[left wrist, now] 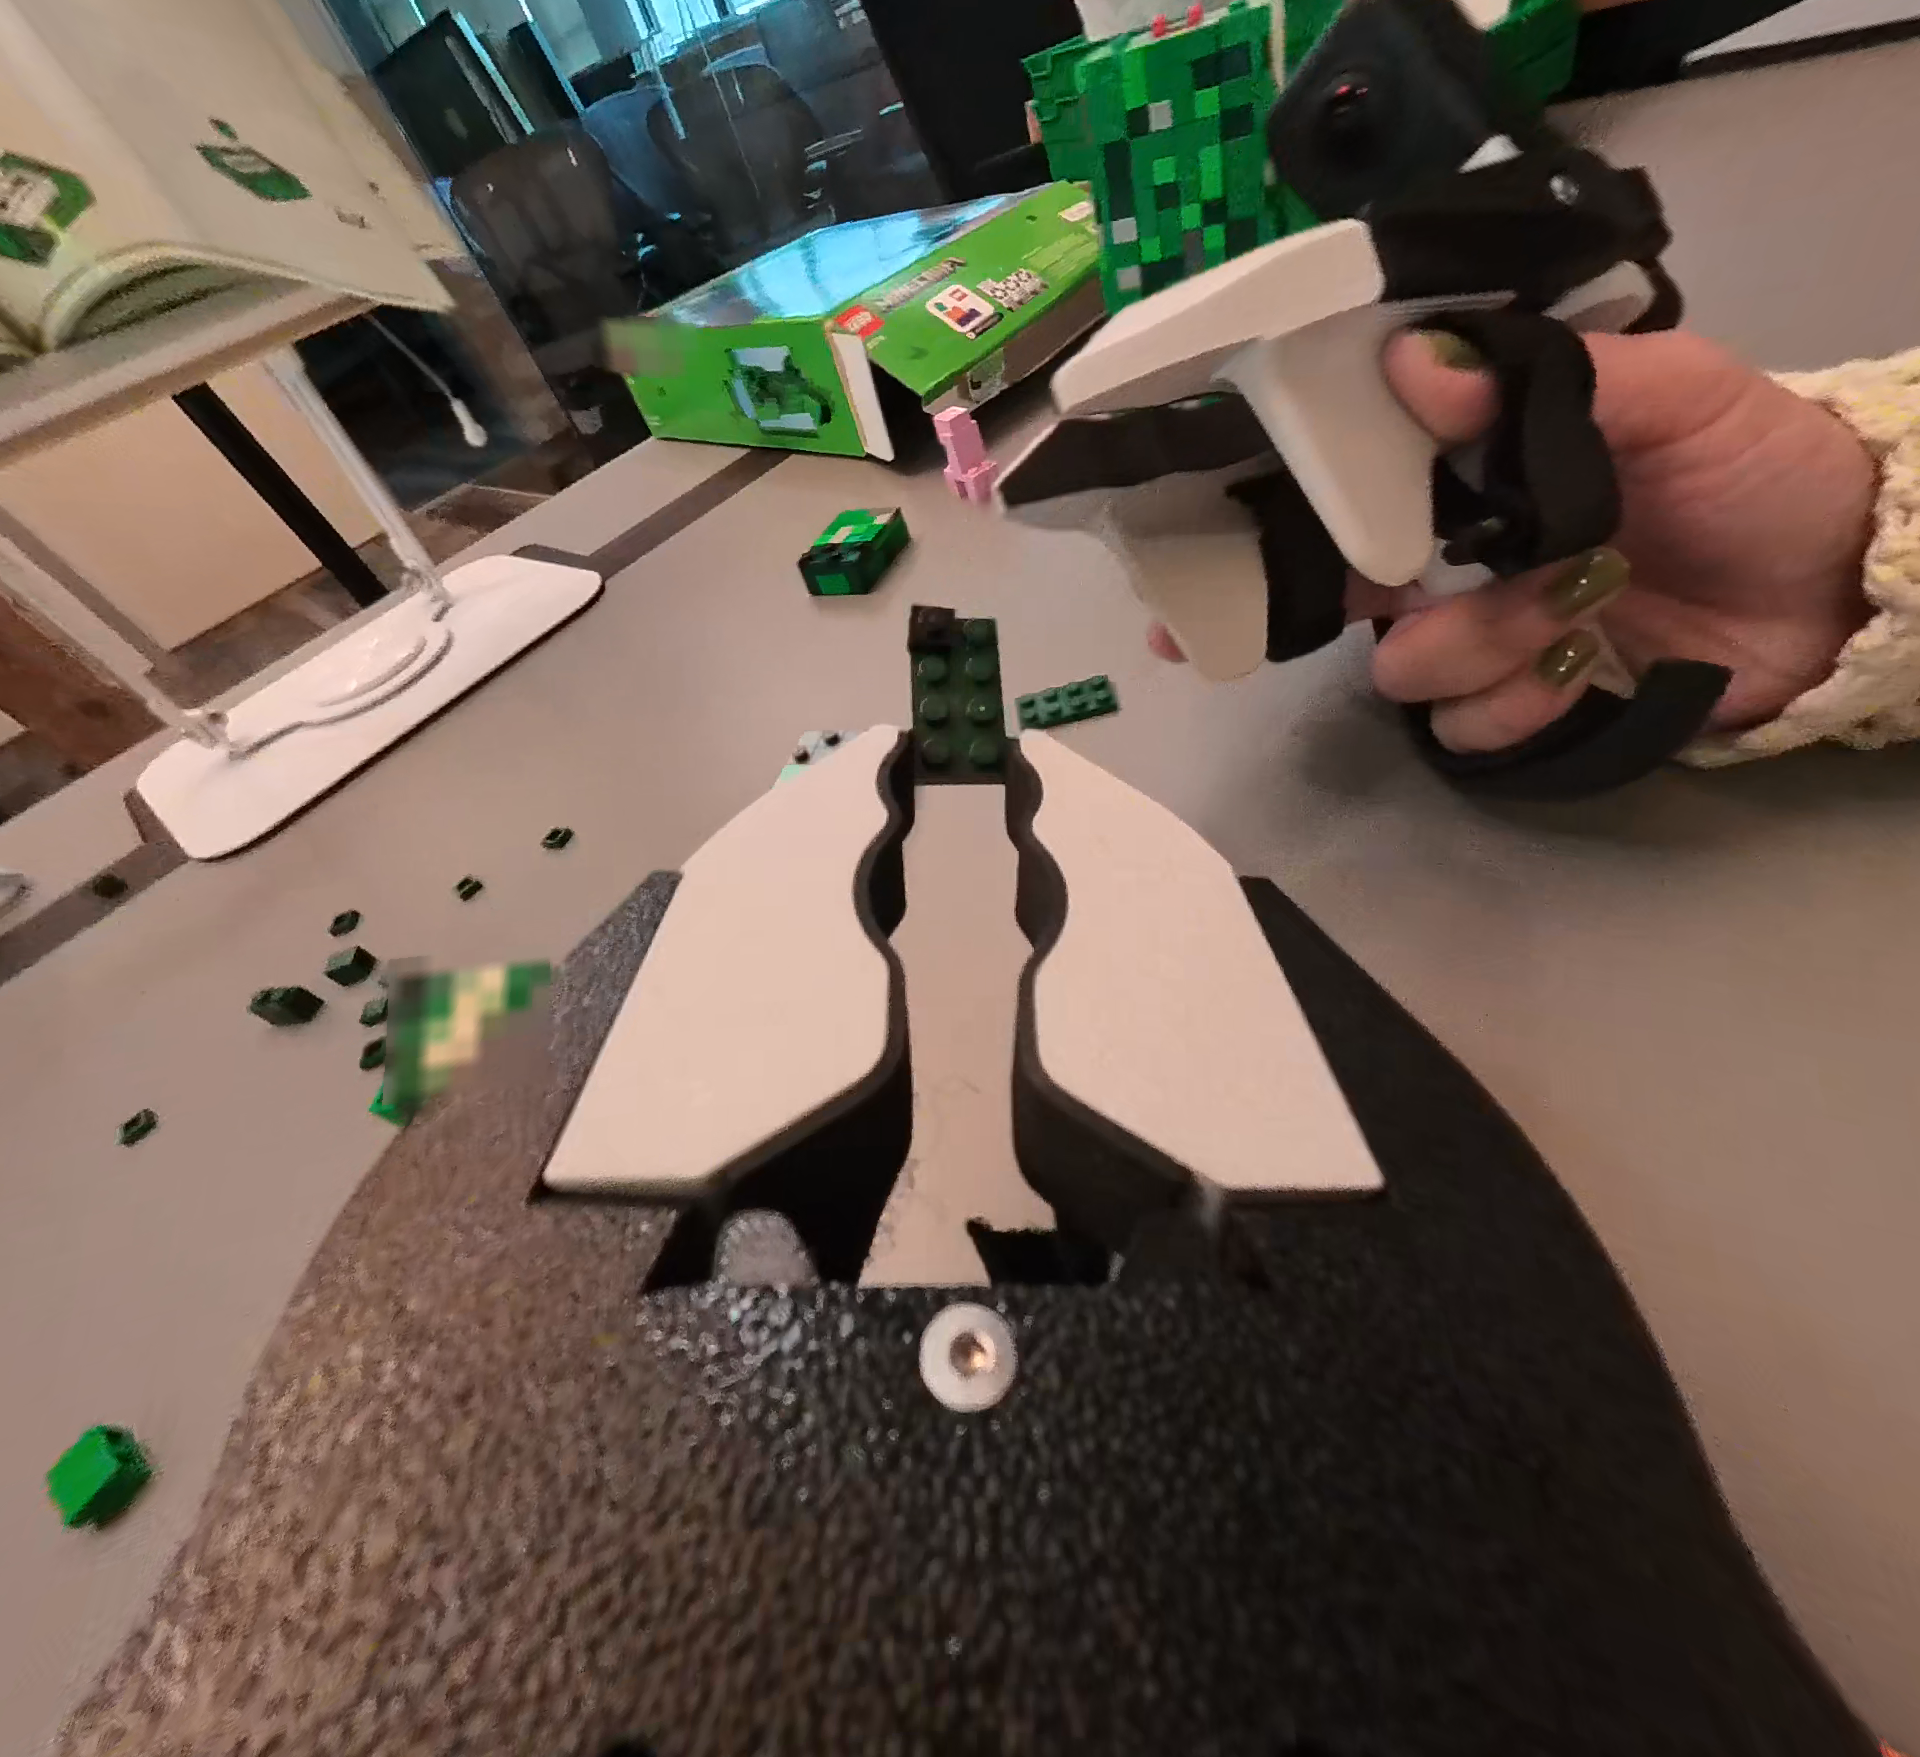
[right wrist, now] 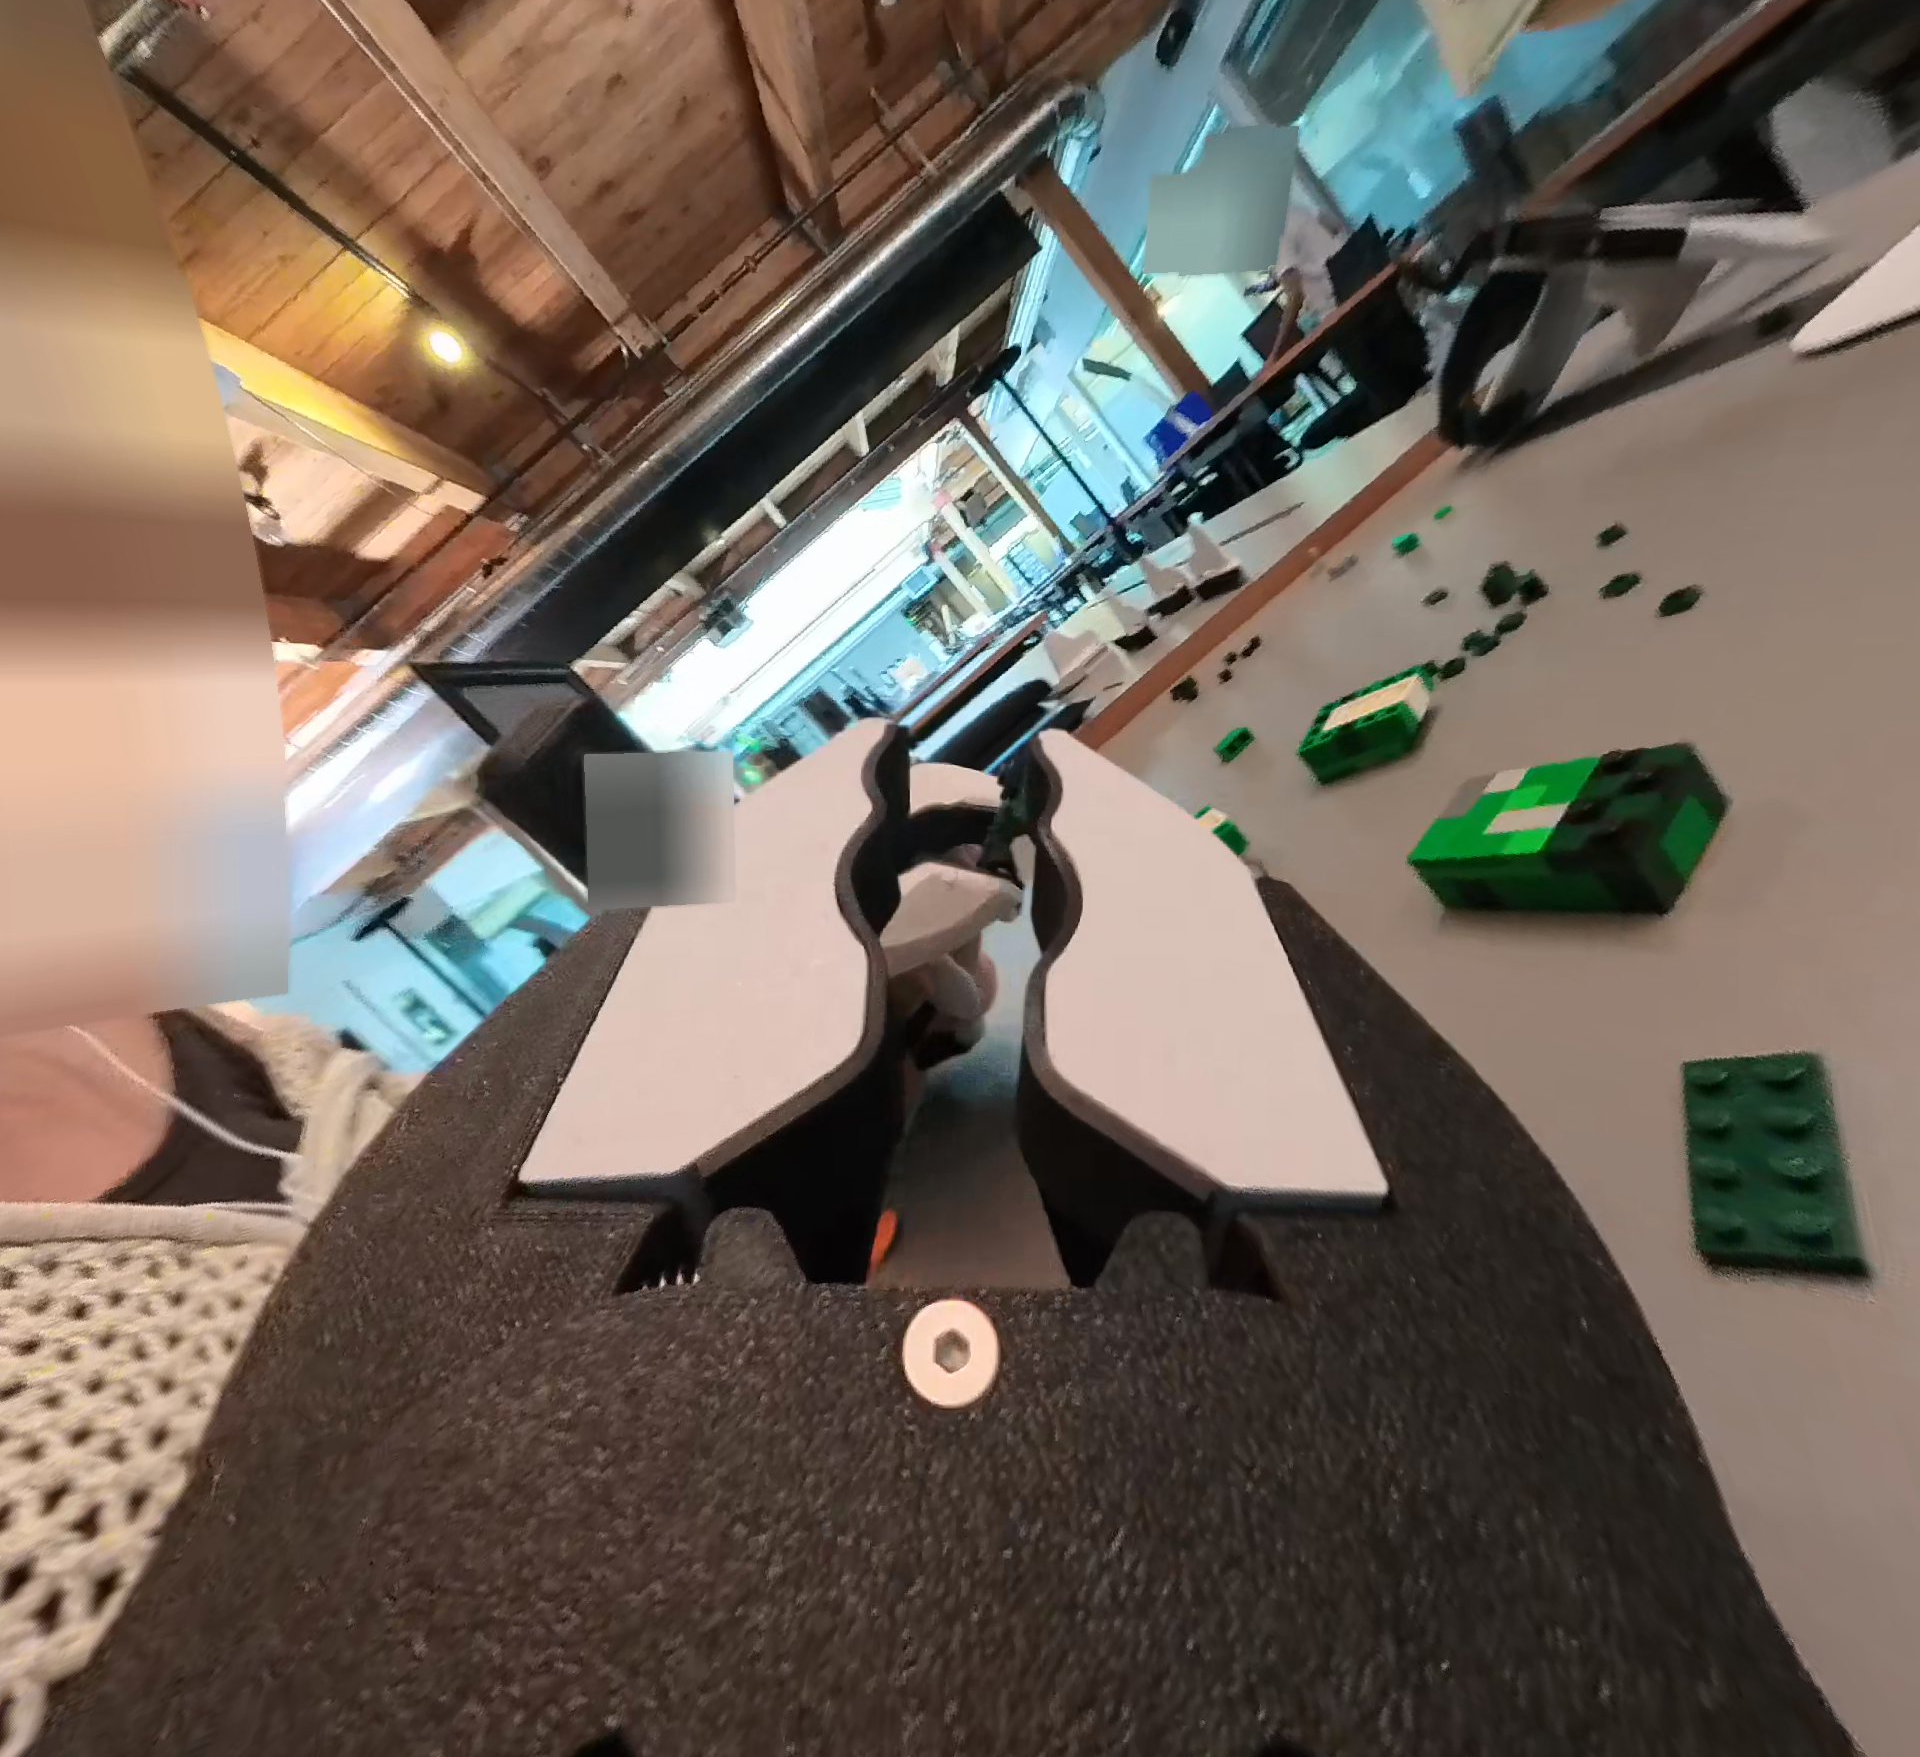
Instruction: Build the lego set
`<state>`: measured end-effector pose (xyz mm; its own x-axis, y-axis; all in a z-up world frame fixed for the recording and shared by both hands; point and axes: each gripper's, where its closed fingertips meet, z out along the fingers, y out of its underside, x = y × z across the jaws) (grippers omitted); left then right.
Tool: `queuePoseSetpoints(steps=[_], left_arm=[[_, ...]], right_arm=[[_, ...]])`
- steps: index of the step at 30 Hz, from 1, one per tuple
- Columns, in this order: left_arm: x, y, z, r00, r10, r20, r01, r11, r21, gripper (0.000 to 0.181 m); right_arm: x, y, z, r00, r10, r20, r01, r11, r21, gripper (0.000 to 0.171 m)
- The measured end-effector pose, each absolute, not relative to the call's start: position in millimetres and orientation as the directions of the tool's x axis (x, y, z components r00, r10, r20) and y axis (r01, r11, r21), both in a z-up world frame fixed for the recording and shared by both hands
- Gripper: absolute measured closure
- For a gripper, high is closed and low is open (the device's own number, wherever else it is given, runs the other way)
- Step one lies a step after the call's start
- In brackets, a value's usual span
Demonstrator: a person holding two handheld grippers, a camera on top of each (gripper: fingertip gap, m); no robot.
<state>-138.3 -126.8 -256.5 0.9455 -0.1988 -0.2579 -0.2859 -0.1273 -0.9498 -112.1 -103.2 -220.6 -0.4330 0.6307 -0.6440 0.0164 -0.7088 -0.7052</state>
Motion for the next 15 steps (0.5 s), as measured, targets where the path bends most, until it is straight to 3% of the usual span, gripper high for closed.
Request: queuePoseSetpoints(steps=[5, 10, 15], left_arm=[[-159.4, -135.2, -249.2, 0.966, -0.17, -0.193, -0.215, -0.123, -0.969, 0.165], [-201.5, -153.3, -240.0, 0.953, -0.112, -0.283, -0.296, -0.123, -0.947, 0.165], [-244.3, -176.7, -254.1, 0.915, -0.224, -0.337, -0.374, -0.148, -0.916, 0.165]], right_arm=[[-113.5, -110.0, -219.6, -0.388, 0.782, -0.488, -0.039, -0.543, -0.839, 0.152], [-120.0, -125.7, -222.0, -0.336, 0.901, -0.275, -0.07, -0.315, -0.946, 0.148], [-131.7, -134.8, -223.2, -0.299, 0.943, -0.143, -0.087, -0.177, -0.98, 0.146]])
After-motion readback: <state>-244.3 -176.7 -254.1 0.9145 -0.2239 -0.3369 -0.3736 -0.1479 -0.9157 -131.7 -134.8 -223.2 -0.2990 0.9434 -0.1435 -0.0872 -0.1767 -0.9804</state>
